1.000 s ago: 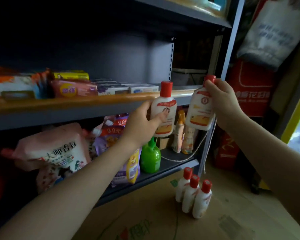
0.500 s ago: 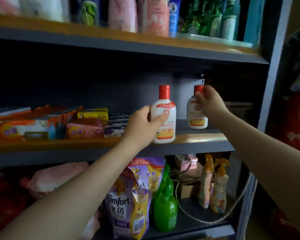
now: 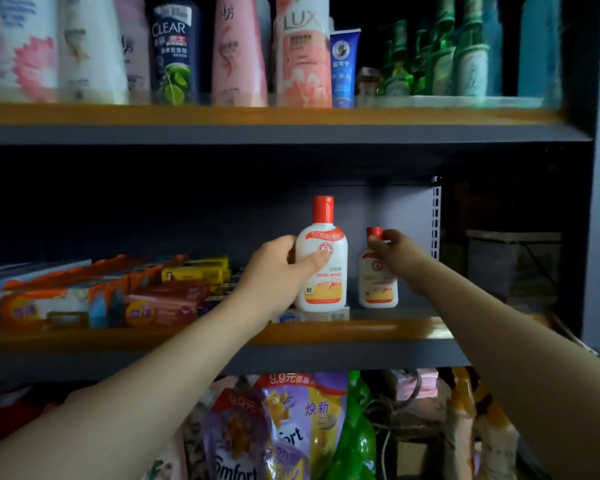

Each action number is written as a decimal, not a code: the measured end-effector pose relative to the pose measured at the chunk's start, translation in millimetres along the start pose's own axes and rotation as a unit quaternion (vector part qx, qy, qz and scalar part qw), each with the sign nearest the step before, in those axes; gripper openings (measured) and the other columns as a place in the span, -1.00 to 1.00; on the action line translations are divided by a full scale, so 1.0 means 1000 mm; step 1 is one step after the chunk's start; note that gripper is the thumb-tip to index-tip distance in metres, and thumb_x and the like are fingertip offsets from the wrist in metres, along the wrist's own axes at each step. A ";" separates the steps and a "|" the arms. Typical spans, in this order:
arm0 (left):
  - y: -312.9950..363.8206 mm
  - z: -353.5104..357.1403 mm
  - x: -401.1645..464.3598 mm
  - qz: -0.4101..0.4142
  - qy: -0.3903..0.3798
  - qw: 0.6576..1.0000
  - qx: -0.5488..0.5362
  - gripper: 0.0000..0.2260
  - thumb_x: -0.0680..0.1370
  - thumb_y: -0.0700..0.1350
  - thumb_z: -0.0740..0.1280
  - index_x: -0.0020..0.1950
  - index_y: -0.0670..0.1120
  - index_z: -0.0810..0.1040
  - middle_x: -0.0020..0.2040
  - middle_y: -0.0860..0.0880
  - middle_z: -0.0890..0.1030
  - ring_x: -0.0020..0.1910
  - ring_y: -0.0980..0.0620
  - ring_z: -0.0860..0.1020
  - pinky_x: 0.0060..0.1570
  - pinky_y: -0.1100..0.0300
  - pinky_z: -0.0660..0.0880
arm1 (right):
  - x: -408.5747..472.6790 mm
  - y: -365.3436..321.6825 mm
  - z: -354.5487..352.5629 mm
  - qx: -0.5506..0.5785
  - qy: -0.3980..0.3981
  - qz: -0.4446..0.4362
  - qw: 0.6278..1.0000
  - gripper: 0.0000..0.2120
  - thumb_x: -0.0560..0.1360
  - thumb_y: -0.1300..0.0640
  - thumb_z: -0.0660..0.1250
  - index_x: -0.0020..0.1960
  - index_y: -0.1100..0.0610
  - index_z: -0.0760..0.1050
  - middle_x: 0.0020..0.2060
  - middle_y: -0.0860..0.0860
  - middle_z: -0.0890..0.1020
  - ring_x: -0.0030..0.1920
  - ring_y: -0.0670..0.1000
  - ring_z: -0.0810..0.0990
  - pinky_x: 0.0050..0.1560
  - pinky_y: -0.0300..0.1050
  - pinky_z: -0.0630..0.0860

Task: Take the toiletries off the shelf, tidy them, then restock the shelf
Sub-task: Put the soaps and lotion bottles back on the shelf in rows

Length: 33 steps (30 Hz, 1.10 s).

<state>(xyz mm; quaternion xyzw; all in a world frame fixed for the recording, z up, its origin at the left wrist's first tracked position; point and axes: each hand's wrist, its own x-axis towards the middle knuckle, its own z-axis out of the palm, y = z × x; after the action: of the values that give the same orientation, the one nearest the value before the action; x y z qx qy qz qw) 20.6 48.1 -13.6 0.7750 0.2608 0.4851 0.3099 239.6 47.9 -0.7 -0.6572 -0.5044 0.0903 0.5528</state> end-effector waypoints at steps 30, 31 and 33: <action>-0.056 0.012 0.000 0.277 -0.083 0.844 0.452 -0.55 0.54 0.26 0.04 0.37 0.14 0.35 0.26 0.14 0.45 0.23 0.07 0.38 0.04 0.16 0.35 | -0.031 0.016 -0.026 -0.032 -0.044 0.028 0.998 -0.39 0.39 0.27 0.43 0.34 0.09 0.24 -0.08 -0.07 0.50 -0.19 -0.05 0.58 -0.46 -0.30 0.52; -0.056 0.013 0.000 0.279 -0.079 0.844 0.451 -0.55 0.54 0.26 0.04 0.37 0.14 0.35 0.26 0.14 0.45 0.23 0.07 0.38 0.03 0.16 0.35 | -0.029 0.016 -0.027 -0.048 -0.077 0.044 0.995 -0.39 0.37 0.28 0.44 0.33 0.09 0.25 -0.06 -0.06 0.53 -0.18 -0.04 0.59 -0.44 -0.29 0.53; -0.057 0.013 0.000 0.282 -0.075 0.847 0.444 -0.54 0.53 0.27 0.04 0.36 0.15 0.36 0.25 0.15 0.46 0.23 0.08 0.38 0.01 0.17 0.35 | -0.025 0.016 -0.028 -0.105 -0.142 0.054 0.983 -0.59 0.37 0.28 0.45 0.14 0.09 0.38 -0.05 0.01 0.61 -0.15 -0.05 0.62 -0.36 -0.27 0.55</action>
<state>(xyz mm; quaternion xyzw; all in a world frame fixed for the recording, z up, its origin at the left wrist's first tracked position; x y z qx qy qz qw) 26.9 83.8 -59.8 0.9040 0.1946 0.3244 -0.1994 255.5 12.7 -14.5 -0.7181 -0.5484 0.1589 0.3980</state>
